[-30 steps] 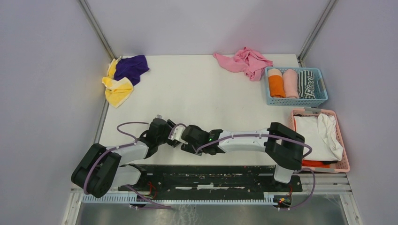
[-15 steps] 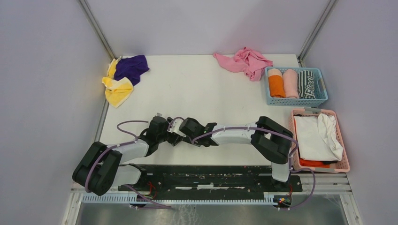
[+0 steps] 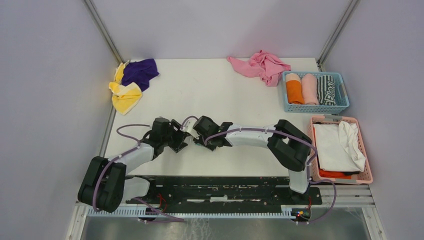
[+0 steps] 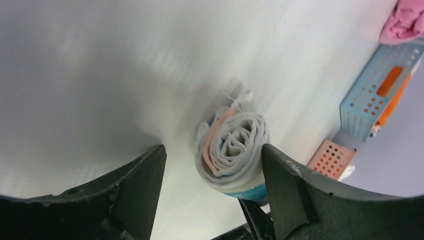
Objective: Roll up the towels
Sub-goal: Roll the towel at the center of the board.
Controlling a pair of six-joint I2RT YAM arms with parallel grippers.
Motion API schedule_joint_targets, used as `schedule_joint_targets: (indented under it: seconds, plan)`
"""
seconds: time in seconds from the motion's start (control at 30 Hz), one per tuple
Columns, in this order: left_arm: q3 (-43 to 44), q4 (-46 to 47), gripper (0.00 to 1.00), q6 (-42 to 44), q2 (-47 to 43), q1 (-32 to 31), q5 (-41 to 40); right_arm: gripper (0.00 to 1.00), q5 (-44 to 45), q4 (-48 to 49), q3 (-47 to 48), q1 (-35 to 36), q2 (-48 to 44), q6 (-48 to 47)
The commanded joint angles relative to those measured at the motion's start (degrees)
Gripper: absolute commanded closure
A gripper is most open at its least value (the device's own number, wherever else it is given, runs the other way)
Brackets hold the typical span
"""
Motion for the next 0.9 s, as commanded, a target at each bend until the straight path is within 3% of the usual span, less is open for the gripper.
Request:
schedule_joint_targets:
  seconds: [0.0,0.17,0.27,0.47,0.63,0.87]
  plan:
    - [5.88,-15.34,0.22,9.49,-2.55,4.61,-6.06,0.99,-4.10,-9.24,-2.29,-0.59,2.67,6.35]
    - [14.76,-26.40,0.21,15.98,-5.59,7.82,-9.93,0.99,-5.60,-11.78,-2.67,-4.23,-1.43,11.96]
    - [15.11,-26.74,0.21,17.60,-6.66,7.80,-8.50,0.99,-8.18,-12.36,-2.62,-6.08,-2.02,14.98]
    - [7.33,-18.65,0.21,11.77,-8.49,4.20,-0.11,1.00,-12.01,-11.64,-2.59,-8.16,-1.36,19.09]
    - [2.27,-8.22,0.20,3.18,-9.35,-3.51,-1.85,0.99,-14.20,-9.81,-3.01,-8.25,-0.09,20.41]
    - [-1.60,4.90,0.20,-1.41,-5.53,-4.72,-3.72,0.98,-15.69,-8.17,-3.37,-8.36,1.33,21.48]
